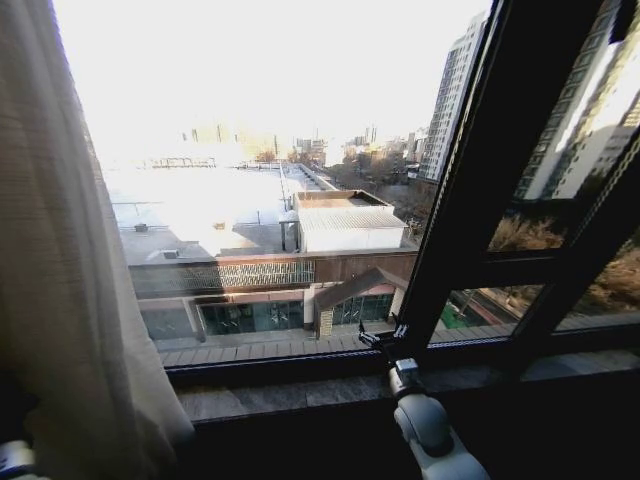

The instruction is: Open the curtains by pulling them apart, changing their state from closed to fully open.

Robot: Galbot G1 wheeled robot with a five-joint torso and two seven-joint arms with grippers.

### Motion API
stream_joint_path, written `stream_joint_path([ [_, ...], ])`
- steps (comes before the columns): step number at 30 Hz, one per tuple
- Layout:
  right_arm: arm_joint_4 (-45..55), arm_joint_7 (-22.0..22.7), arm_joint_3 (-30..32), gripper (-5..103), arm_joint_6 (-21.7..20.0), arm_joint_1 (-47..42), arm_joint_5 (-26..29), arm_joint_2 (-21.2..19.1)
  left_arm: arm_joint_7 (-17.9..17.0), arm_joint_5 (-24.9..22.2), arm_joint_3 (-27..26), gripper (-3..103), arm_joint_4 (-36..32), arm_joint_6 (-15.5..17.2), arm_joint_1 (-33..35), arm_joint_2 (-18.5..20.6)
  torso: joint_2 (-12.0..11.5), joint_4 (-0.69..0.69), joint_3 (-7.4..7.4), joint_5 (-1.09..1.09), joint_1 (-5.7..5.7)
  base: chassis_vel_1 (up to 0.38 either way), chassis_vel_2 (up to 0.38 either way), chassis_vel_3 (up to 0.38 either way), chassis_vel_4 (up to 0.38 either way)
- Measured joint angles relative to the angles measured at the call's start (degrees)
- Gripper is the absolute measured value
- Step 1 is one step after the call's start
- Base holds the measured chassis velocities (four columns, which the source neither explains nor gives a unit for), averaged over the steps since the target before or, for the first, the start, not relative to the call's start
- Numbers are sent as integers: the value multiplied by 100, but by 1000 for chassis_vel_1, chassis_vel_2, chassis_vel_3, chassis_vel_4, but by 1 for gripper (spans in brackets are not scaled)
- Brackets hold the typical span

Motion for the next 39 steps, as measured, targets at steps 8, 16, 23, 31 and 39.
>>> stream_joint_path([
  [8, -169, 2, -238, 100, 2, 170, -9, 101, 893, 380, 619, 23, -642, -134, 387, -173, 0, 0, 0, 2, 1, 0, 0, 0, 0],
  [16, -204, 12, -329, 100, -16, 308, 0, 49, 2871, 436, 891, 56, -1295, -108, 668, -269, 0, -1, 0, 3, 0, 0, 0, 0, 0],
  [23, -242, 15, -295, 100, -17, 304, 14, 0, 3202, 390, 838, 78, -1452, -91, 1052, -361, 0, 1, 0, 2, 0, 0, 0, 0, 0],
  [31, -212, 16, -303, 100, -16, 278, 15, 47, 3041, 229, 838, 99, -1295, -38, 831, -126, 0, -1, 0, 1, 1, 0, 0, 0, 0],
  [39, -20, 21, -224, 100, -11, 162, 13, 17, 2954, 40, 880, 102, -993, 80, 493, 273, 0, -1, 0, 1, 0, 0, 0, 0, 0],
])
